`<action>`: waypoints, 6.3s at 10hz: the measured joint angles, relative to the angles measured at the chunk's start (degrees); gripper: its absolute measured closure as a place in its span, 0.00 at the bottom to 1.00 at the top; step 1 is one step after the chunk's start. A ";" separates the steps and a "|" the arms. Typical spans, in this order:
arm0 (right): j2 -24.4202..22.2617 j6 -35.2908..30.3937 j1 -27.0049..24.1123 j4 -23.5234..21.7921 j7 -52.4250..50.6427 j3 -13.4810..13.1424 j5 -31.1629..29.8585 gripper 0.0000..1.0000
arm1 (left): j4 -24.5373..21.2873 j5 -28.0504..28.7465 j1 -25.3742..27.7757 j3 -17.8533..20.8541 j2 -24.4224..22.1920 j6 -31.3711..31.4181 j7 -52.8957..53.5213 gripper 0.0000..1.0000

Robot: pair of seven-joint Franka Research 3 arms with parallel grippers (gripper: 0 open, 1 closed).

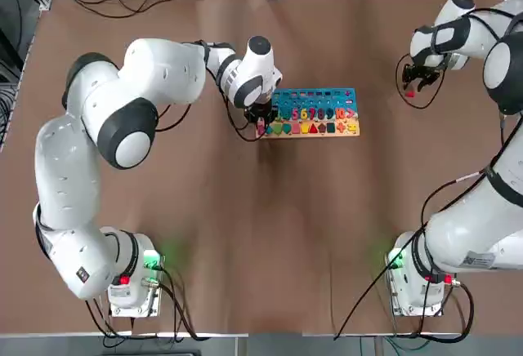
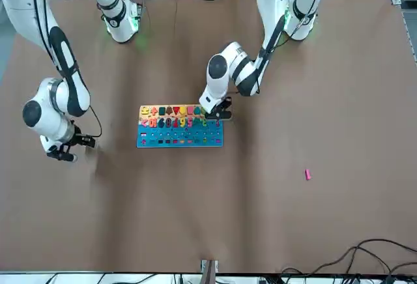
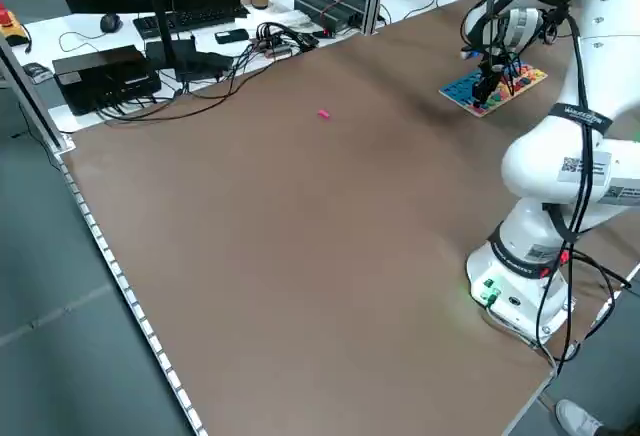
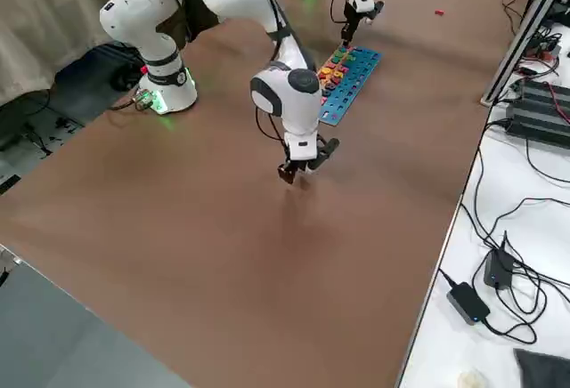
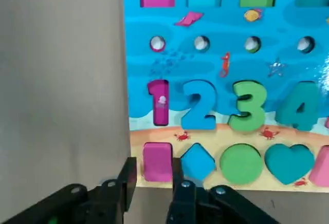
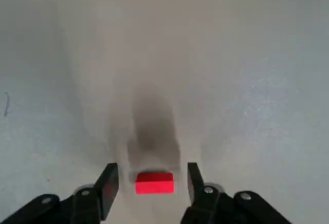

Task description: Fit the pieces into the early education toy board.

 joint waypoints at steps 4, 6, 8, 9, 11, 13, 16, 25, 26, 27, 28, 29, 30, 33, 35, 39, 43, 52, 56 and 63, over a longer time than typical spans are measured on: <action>0.01 -0.13 -0.02 -0.89 0.00 0.07 0.00 0.42 | 0.34 0.01 0.34 0.45 -1.05 -0.62 0.12 0.64; 0.01 -0.35 -0.02 -0.97 -0.01 0.13 0.00 0.45 | 1.31 0.01 2.31 2.03 -3.42 -1.64 1.28 0.63; 0.01 -0.38 -0.03 -1.00 -0.01 0.18 0.00 0.46 | 2.27 0.11 9.27 2.53 -5.21 -2.42 5.49 0.59; 0.01 -0.38 -0.03 -1.01 -0.01 0.20 0.00 0.46 | 2.28 0.14 14.10 2.55 -5.86 -3.21 9.44 0.59; 0.01 -0.38 -0.03 -1.00 -0.01 0.26 0.00 0.46 | 1.89 0.15 22.16 2.52 -5.74 -4.37 16.20 0.58; 0.01 -0.38 -0.05 -1.00 -0.01 0.28 0.00 0.46 | 1.31 0.19 27.72 2.55 -4.59 -4.34 21.67 0.55; 0.00 -0.38 -0.05 -1.03 -0.01 0.35 0.00 0.47 | 1.26 0.20 34.55 2.52 -1.32 -1.45 28.55 0.55; -0.01 -0.38 -0.06 -1.10 -0.01 0.31 0.00 0.55 | 2.82 4.11 42.00 2.59 -0.61 -0.33 36.13 0.54; -0.01 -0.38 -0.06 -1.10 -0.01 0.31 0.00 0.56 | 2.84 4.14 41.95 2.58 0.14 1.21 36.13 0.54; -0.01 -0.38 -0.07 -1.10 -0.01 0.31 0.00 0.58 | 2.84 4.15 41.92 2.58 1.03 2.60 36.14 0.54; -0.02 -0.38 -0.06 -1.10 -0.01 0.31 0.00 0.59 | 2.89 4.15 41.94 2.58 1.74 3.43 36.13 0.54; -0.08 -0.38 -0.06 -1.10 -0.01 0.31 0.00 0.60 | 2.96 4.15 41.99 2.65 2.18 4.08 36.13 0.54; -0.19 -0.38 -0.06 -1.10 -0.02 0.31 0.00 0.64 | 2.96 4.15 42.14 2.83 2.38 4.67 36.13 0.54; -0.48 -0.48 -0.06 -1.10 -0.06 0.36 0.00 0.64 | 2.97 4.16 42.75 2.96 2.51 5.45 36.14 0.55; -0.82 -0.60 0.11 -1.07 -0.29 0.64 0.00 0.64 | 2.99 4.16 42.63 2.92 2.93 5.55 36.13 0.55; -3.69 -5.08 7.43 -0.99 -0.23 1.29 3.34 0.64 | 3.07 4.16 42.55 2.88 3.33 6.48 36.13 0.57; -4.06 -6.21 18.01 -0.98 7.40 1.42 6.91 0.64 | 3.16 4.16 42.57 2.89 3.37 6.48 36.12 0.68; -4.06 -2.60 26.03 -1.63 13.95 1.19 7.02 0.64 | 3.29 4.16 42.58 2.89 3.44 6.48 36.09 0.85; -3.07 -0.45 26.35 -2.92 13.95 1.19 7.02 0.64 | 3.55 4.16 42.08 2.34 2.85 6.09 36.12 0.85; -2.55 0.78 27.17 -3.99 14.23 1.15 7.02 0.64 | -4.23 4.16 27.16 0.47 -9.20 0.32 21.99 0.85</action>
